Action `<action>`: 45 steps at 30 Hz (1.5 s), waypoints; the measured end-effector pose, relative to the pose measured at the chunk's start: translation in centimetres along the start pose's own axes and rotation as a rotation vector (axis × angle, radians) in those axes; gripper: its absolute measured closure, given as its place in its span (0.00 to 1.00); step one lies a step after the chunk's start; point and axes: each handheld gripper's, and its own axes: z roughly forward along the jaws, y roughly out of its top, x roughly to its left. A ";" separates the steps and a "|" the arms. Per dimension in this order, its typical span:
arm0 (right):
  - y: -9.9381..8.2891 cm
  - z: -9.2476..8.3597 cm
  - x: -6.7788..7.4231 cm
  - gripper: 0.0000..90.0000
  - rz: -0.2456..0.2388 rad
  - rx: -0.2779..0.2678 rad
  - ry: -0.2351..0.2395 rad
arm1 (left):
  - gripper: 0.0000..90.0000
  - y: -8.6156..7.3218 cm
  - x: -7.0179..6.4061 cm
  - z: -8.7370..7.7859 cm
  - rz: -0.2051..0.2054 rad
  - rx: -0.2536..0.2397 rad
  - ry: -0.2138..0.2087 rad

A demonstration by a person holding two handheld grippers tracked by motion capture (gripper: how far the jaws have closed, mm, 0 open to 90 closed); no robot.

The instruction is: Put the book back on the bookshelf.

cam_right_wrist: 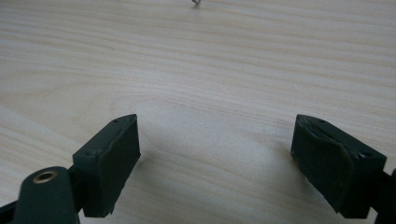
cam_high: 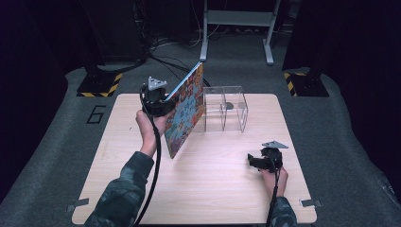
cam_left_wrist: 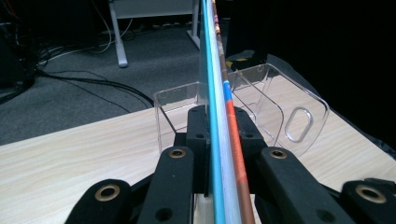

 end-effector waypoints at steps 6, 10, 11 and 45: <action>0.0 0.0 0.1 0.17 -0.002 -0.004 -0.001 | 0.90 -0.4 -0.1 0.7 -0.014 -0.013 0.017; 0.0 0.0 0.1 0.17 -0.003 -0.004 -0.002 | 0.89 -0.7 -0.1 1.1 -0.029 -0.026 0.026; 0.0 0.0 0.1 0.17 -0.004 -0.004 -0.002 | 0.89 -0.8 -0.1 1.2 -0.025 -0.028 0.031; 0.0 0.1 0.2 0.17 -0.015 -0.003 -0.009 | 0.70 -2.8 0.1 2.0 -0.041 -0.034 0.004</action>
